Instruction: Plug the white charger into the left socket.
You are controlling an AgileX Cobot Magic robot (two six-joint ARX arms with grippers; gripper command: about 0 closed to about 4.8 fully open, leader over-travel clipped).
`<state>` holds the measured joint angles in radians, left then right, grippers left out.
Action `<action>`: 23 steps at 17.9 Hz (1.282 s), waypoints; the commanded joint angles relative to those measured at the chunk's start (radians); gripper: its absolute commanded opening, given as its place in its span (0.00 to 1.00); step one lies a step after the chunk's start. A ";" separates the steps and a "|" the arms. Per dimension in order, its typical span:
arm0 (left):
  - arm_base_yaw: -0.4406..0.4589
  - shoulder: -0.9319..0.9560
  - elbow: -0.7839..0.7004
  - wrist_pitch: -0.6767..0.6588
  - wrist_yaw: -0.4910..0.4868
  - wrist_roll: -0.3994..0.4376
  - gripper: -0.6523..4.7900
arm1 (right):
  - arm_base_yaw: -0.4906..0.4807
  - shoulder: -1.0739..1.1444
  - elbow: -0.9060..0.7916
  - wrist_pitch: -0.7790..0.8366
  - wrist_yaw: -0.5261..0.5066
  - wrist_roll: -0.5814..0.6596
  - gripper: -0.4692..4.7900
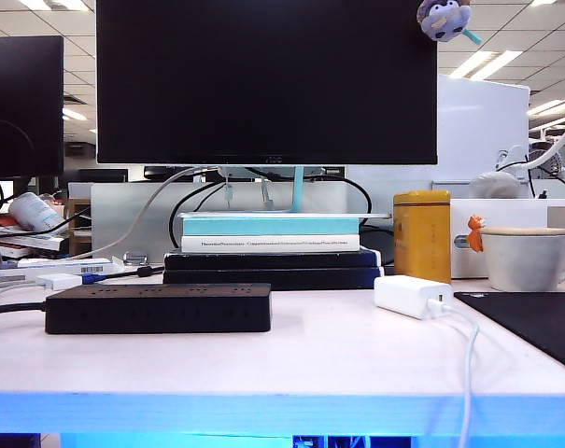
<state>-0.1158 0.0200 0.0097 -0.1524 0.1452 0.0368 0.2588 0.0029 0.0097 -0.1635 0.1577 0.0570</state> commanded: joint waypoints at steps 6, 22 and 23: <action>-0.018 0.002 0.000 -0.027 -0.139 0.016 0.11 | 0.002 0.025 -0.008 -0.005 -0.053 -0.008 0.08; -0.017 0.195 0.301 0.088 -0.212 -0.274 0.11 | 0.001 0.419 0.571 -0.039 -0.076 0.031 0.08; -0.017 0.239 0.343 0.087 -0.212 -0.259 0.11 | 0.001 0.469 0.625 -0.053 -0.083 0.020 0.08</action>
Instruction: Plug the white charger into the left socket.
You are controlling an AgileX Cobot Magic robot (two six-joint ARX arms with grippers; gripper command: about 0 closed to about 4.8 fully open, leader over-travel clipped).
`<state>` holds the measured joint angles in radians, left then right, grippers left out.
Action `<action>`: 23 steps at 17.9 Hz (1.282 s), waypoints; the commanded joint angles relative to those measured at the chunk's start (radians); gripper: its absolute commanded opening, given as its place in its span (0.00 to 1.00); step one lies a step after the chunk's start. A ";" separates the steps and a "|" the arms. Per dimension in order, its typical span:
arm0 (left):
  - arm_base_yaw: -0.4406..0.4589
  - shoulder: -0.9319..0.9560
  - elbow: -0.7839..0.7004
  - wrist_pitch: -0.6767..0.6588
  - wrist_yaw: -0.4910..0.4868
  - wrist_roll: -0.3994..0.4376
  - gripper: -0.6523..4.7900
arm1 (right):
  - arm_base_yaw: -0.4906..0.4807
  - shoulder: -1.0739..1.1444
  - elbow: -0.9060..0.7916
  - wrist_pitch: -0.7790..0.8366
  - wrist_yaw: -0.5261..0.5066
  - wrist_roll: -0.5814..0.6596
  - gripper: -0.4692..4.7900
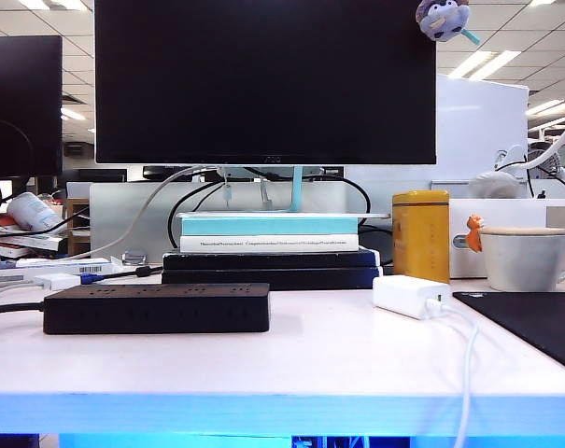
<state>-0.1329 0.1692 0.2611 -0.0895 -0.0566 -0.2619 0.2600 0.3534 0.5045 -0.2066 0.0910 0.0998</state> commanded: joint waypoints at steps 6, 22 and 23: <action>0.000 0.586 0.569 -0.051 0.248 0.186 0.11 | 0.000 0.634 0.678 -0.316 -0.076 -0.060 0.08; 0.000 0.916 0.913 -0.149 0.592 0.381 0.34 | 0.039 1.447 0.872 -0.462 -0.291 -0.235 0.85; 0.000 0.916 0.913 -0.149 0.592 0.381 0.34 | 0.045 1.460 0.872 -0.462 -0.287 -0.246 0.85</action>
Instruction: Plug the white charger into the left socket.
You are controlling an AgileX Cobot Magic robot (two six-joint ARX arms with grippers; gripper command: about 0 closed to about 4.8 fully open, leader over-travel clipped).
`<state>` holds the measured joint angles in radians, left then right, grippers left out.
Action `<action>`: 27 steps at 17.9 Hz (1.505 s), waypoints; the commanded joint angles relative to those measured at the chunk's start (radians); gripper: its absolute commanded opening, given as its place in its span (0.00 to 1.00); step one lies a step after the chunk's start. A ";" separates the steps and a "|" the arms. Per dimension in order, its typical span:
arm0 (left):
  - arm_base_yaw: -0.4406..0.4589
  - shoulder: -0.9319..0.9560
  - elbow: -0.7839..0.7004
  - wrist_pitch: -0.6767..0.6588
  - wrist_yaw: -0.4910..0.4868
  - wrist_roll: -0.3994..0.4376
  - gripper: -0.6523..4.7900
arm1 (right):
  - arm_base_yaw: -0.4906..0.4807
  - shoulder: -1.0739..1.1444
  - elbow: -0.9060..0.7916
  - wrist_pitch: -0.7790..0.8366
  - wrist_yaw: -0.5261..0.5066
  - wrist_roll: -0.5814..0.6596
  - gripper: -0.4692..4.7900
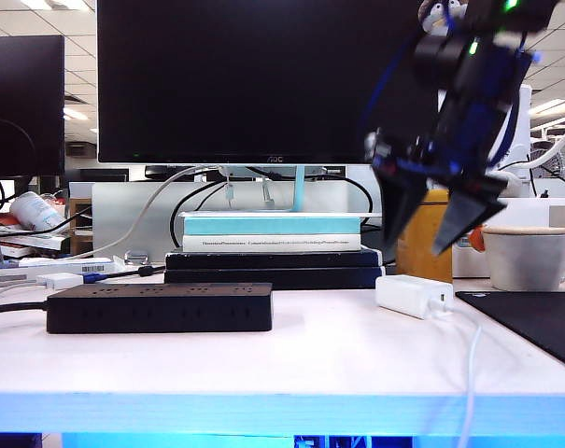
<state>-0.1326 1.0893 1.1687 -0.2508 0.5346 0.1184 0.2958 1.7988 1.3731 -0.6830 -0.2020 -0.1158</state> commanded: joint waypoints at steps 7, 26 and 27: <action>-0.001 -0.005 0.005 0.011 0.002 -0.003 0.34 | 0.027 0.109 0.003 0.055 0.055 -0.051 0.78; -0.001 -0.003 0.004 -0.003 0.002 0.091 0.33 | 0.028 -0.044 0.255 0.180 -0.841 0.306 0.12; -0.001 -0.003 0.004 -0.002 0.002 0.100 0.33 | 0.029 -0.044 0.255 0.233 -0.884 0.370 0.12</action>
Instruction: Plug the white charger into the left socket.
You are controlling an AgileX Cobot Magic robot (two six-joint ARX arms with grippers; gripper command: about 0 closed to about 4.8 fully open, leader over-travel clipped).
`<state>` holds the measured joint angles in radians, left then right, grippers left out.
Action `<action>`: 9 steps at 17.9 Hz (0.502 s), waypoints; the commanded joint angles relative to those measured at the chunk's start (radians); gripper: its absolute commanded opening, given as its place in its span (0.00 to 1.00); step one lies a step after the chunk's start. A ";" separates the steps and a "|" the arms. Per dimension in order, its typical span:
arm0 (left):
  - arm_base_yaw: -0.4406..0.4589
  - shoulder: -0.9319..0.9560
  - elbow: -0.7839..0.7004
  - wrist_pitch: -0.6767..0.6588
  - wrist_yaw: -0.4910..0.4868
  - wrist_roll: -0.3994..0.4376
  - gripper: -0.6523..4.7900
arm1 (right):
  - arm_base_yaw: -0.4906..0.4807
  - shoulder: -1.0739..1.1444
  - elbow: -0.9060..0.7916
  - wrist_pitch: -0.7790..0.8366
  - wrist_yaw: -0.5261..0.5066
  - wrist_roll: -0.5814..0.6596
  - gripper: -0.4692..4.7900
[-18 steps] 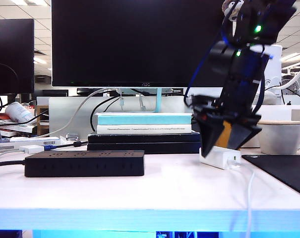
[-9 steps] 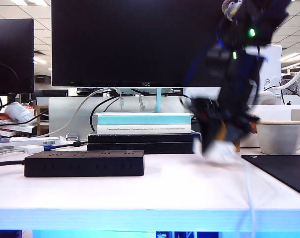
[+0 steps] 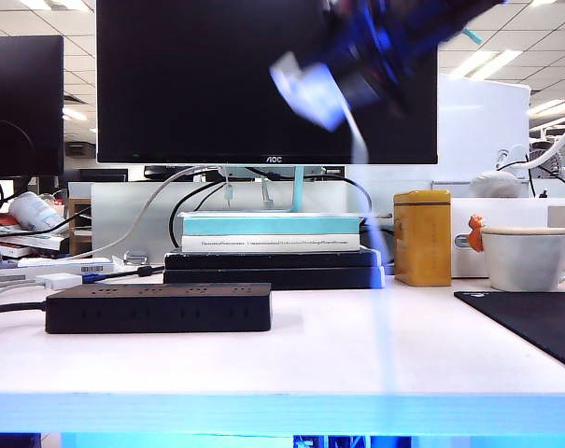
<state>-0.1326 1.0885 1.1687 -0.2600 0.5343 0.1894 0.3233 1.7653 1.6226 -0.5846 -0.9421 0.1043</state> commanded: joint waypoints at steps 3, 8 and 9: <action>-0.001 -0.003 0.004 0.006 0.003 0.047 0.33 | 0.001 -0.011 0.006 0.197 -0.148 0.222 0.12; -0.001 -0.002 0.004 0.009 0.002 0.047 0.33 | 0.056 -0.012 0.006 0.048 0.171 0.045 0.09; -0.002 -0.002 0.004 0.009 0.006 0.047 0.33 | 0.075 -0.011 0.006 0.034 0.172 0.082 0.09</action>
<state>-0.1329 1.0889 1.1687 -0.2596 0.5343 0.2325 0.3912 1.7653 1.6222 -0.5545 -0.7685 0.1665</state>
